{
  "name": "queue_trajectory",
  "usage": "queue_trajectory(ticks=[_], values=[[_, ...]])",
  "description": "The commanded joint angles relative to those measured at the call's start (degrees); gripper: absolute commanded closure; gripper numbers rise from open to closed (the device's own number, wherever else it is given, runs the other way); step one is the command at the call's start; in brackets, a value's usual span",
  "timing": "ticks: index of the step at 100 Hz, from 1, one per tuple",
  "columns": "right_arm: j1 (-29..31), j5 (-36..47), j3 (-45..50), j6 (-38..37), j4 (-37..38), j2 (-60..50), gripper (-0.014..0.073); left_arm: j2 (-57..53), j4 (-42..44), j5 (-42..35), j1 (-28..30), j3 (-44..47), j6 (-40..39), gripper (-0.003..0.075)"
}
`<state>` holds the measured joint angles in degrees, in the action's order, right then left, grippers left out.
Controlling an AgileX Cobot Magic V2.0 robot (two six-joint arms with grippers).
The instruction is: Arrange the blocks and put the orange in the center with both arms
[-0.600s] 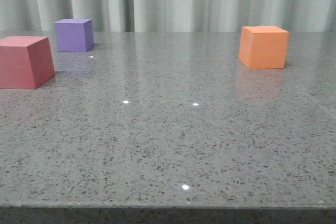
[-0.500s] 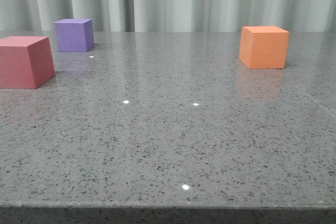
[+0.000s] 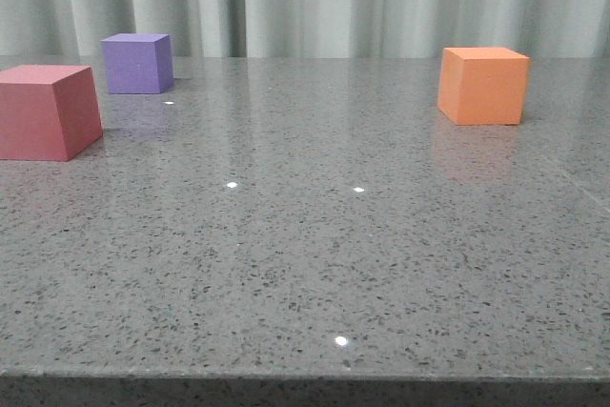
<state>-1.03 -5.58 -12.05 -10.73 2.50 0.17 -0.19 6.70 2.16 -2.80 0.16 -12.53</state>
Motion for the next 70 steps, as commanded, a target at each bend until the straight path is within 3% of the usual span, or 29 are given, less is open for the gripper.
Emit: queue_trajectory(ticks=[1, 35, 49, 70], values=[[0.25, -4.12, -8.59, 0.46, 0.0, 4.08, 0.0704, -2.08, 0.1, -4.42, 0.12, 2.42, -0.62, 0.0741], [0.25, -38.73, -38.09, 0.46, -0.79, 27.78, 0.0704, -2.08, 0.1, -4.42, 0.12, 2.42, -0.62, 0.0741], [0.25, -42.0, -43.61, 0.46, -1.96, 35.62, 0.0704, -2.08, 0.1, -4.42, 0.12, 2.42, -0.62, 0.0741], [0.25, -42.75, -44.04, 0.46, -2.5, 41.96, 0.07, -2.08, 0.1, -4.42, 0.12, 2.42, -0.62, 0.0741]])
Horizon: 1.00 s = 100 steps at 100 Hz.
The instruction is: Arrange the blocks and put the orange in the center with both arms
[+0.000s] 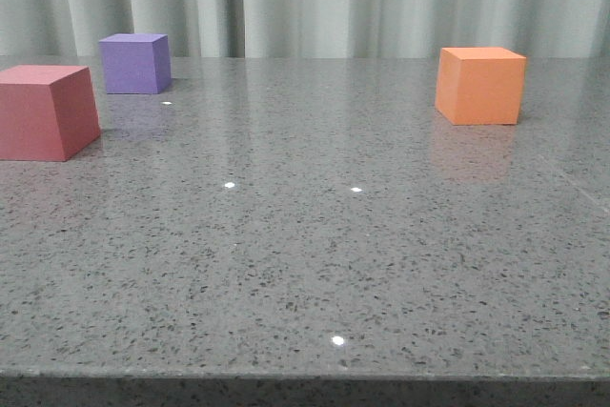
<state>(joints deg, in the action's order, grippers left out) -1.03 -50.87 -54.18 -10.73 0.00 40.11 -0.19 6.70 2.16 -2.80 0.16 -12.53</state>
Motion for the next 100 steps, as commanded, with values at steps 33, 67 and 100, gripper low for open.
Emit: queue_trajectory(ticks=[33, 67, 100], values=[[0.25, -2.15, -1.91, 0.52, 0.0, 5.52, 0.0172, -2.08, 0.1, -4.42, 0.12, 2.42, -0.62, 0.0741], [0.25, -0.87, -1.91, 0.52, -1.09, 5.58, -0.0011, -2.08, 0.1, -4.42, 0.12, 2.42, -0.62, 0.0741], [-6.52, 5.78, -9.14, 1.61, -5.51, 18.44, -0.0011, -2.08, 0.1, -4.42, 0.12, 2.42, -0.62, 0.0741]])
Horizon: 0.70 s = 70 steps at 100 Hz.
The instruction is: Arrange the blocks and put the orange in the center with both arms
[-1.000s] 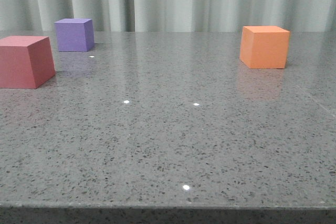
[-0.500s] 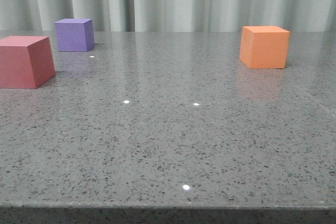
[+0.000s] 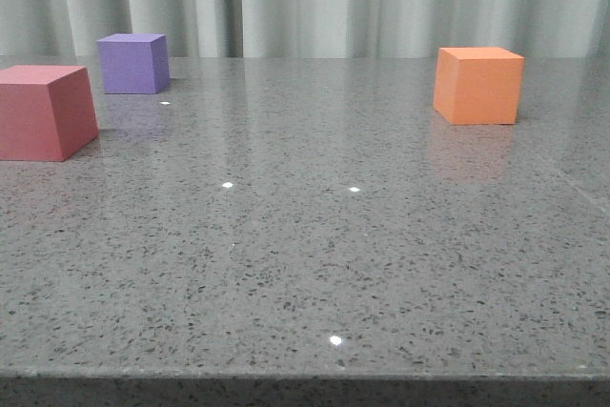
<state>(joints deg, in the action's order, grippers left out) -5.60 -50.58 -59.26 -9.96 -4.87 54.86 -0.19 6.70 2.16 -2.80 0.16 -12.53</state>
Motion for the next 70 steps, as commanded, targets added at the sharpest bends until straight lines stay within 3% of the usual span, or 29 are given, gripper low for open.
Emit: queue_trajectory(ticks=[1, 24, 70], values=[[-2.13, 5.62, -4.32, 0.84, -0.6, 4.51, -0.0011, -2.08, 0.1, -4.42, 0.12, 2.42, -0.62, 0.0741], [-7.58, 5.35, -14.84, 0.84, 4.87, 18.76, -0.0011, -2.08, 0.1, -4.42, 0.12, 2.42, -0.62, 0.0741], [-7.85, 5.17, -28.94, 0.84, 8.08, 36.75, -0.0011, -2.08, 0.1, -4.42, 0.12, 2.42, -0.62, 0.0741]])
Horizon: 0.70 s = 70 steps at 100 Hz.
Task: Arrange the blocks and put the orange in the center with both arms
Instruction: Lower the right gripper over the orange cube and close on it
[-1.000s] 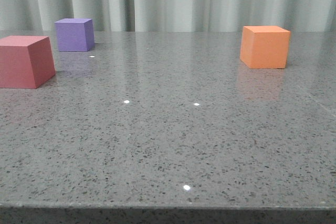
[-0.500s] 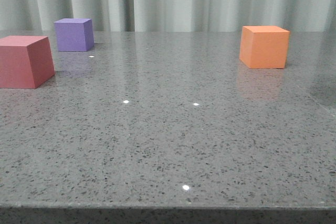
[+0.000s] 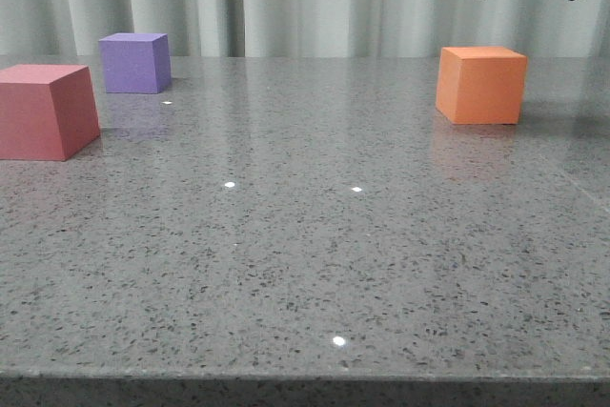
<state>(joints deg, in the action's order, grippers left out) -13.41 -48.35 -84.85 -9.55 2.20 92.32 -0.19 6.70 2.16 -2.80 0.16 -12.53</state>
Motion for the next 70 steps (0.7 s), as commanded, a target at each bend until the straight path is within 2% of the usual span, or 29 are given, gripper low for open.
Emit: queue_trajectory(ticks=[1, 70], values=[[-0.04, 3.12, -3.43, 0.43, 1.01, -0.45, -0.0011, -2.08, 0.1, -4.42, 0.12, 2.42, -0.62, 0.0741], [-0.04, 7.11, -4.96, 0.43, 1.01, 9.13, -0.0011, -2.08, 0.1, -4.42, 0.12, 2.42, -0.62, 0.0741]])
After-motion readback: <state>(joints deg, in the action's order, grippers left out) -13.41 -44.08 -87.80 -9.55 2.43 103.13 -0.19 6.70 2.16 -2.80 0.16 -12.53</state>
